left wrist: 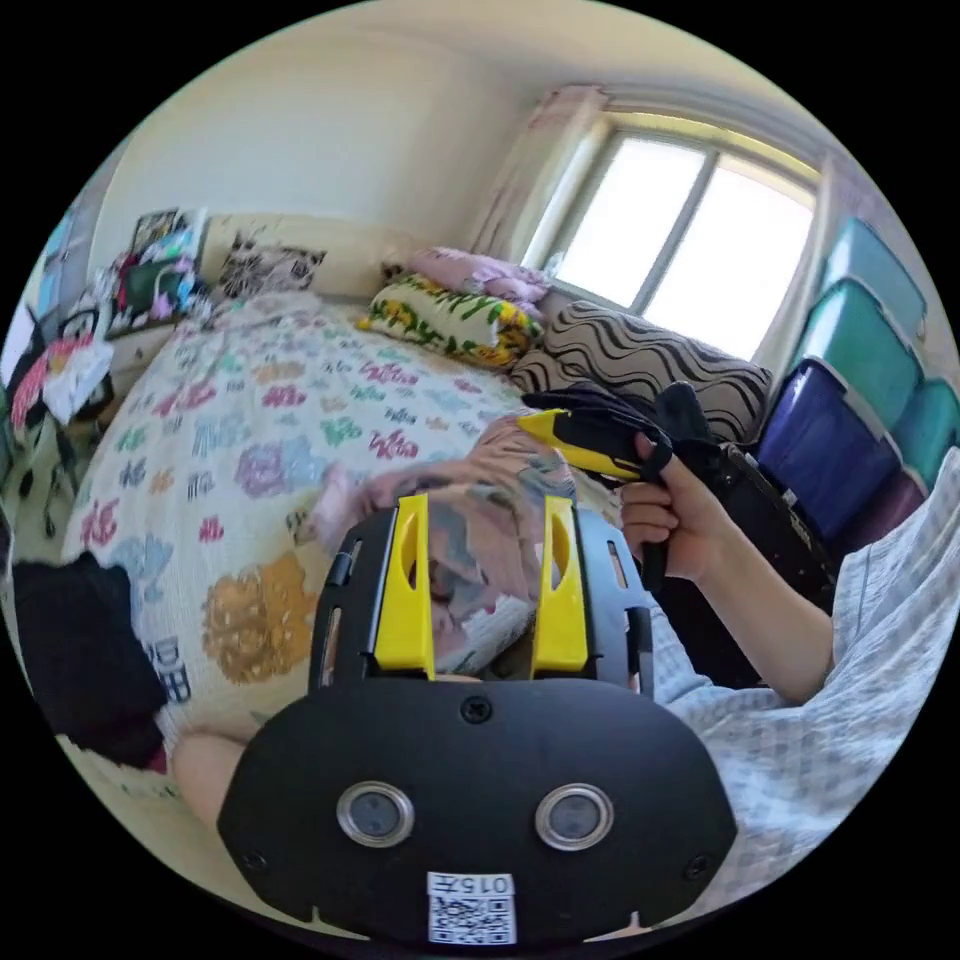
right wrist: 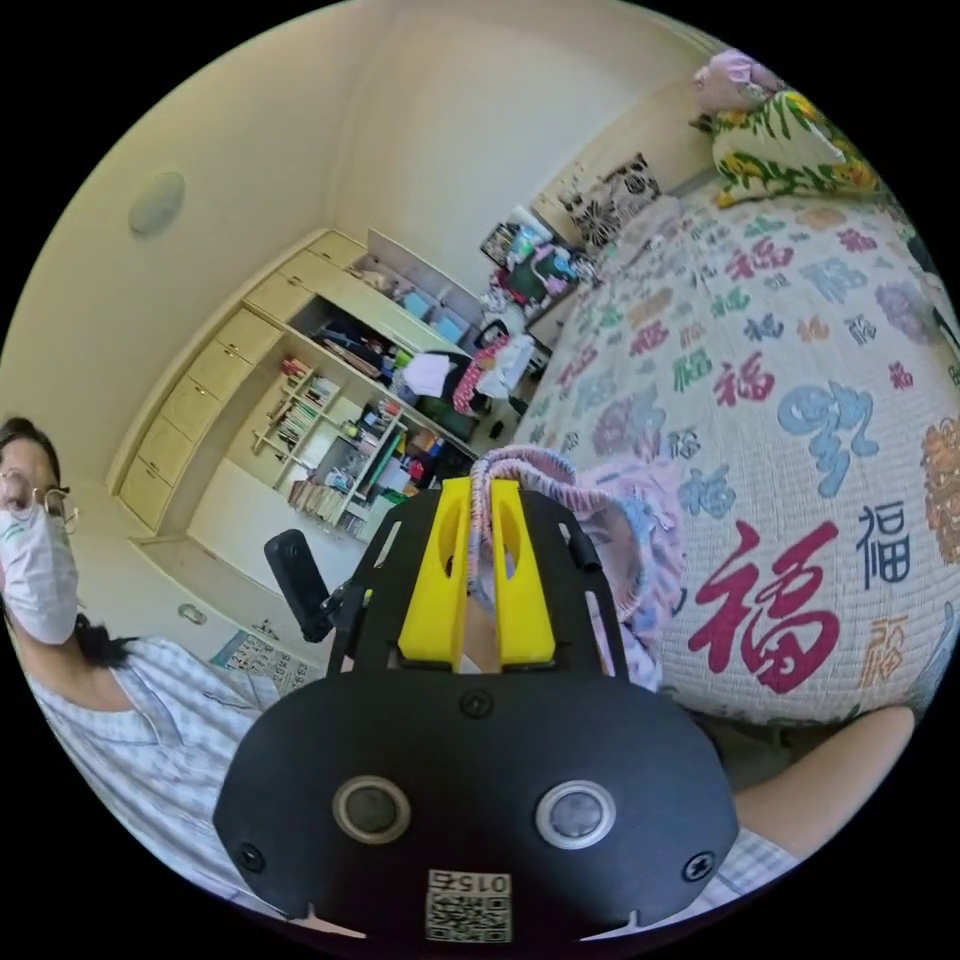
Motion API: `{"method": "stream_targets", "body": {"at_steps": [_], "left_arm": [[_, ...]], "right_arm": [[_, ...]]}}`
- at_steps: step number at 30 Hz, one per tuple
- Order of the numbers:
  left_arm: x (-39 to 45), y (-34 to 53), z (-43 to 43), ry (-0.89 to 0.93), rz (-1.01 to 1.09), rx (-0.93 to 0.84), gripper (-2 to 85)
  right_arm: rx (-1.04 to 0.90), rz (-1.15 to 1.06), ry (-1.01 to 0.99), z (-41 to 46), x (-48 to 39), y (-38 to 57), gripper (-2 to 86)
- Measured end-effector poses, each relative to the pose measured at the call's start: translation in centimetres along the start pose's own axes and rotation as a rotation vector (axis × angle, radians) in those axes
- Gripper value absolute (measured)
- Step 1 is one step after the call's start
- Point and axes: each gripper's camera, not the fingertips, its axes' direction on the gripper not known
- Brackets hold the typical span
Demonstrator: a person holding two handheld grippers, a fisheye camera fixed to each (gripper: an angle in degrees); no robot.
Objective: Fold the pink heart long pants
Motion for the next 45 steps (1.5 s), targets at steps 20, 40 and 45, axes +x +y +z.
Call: {"method": "stream_targets", "body": {"at_steps": [20,40,45], "left_arm": [[10.8,-24.1,-1.7,0.301,0.188,0.290,0.3],[-24.5,-14.9,-25.4,-0.184,-0.383,0.742,1.9],[-38.6,0.5,-21.1,-0.354,-0.765,0.209,7.0]], "right_arm": [[0.624,-0.393,0.132,-25.0,-13.3,-2.6,2.7],[0.032,-0.135,0.642,-14.6,-0.8,-6.6,6.3],[-0.226,0.098,0.759,-9.5,9.4,-6.6,7.5]]}}
